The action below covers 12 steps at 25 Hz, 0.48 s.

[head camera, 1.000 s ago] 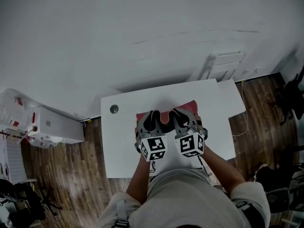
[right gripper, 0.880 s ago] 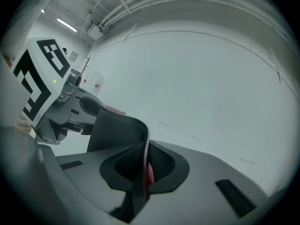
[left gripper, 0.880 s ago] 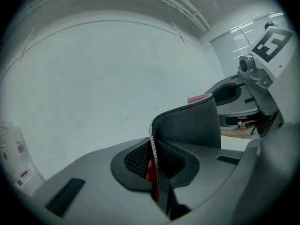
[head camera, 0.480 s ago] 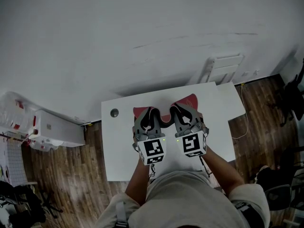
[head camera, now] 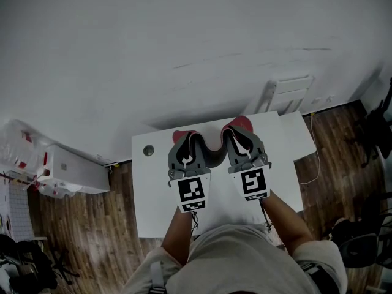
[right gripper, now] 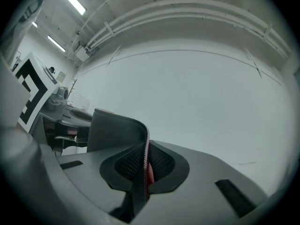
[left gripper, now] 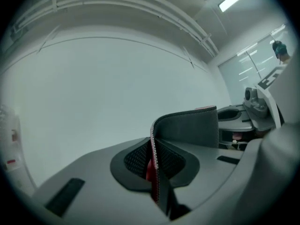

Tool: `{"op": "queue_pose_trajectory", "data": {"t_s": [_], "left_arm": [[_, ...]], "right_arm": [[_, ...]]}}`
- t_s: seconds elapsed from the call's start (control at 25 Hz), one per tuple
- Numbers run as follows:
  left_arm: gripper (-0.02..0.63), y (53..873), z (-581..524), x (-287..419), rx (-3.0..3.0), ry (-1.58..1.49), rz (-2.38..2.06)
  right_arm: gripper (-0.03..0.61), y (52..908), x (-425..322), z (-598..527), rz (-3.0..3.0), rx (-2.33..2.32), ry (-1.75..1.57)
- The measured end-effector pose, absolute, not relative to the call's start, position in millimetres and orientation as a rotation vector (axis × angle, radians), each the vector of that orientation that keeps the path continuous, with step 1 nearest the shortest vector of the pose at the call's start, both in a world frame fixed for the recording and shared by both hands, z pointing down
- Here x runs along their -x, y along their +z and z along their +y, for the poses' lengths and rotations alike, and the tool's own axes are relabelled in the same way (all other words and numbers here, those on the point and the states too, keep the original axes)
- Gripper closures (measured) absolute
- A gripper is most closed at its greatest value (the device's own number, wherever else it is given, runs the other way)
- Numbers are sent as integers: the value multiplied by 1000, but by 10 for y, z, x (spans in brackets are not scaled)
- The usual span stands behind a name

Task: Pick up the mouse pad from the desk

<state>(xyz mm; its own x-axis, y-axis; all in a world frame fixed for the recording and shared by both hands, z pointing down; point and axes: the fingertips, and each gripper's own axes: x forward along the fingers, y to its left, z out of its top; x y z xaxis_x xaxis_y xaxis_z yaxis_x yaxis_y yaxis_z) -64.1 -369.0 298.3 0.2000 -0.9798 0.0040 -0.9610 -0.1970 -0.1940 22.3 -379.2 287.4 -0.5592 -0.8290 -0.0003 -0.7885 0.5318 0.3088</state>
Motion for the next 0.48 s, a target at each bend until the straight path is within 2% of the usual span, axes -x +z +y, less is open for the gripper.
{"op": "queue_pose_trajectory", "data": {"t_s": [0.48], "left_arm": [[583,2598,-3526,607,2374,16,1865]], "right_arm": [[525,2440,-291,-3586,-2669,-1464,-432]]}}
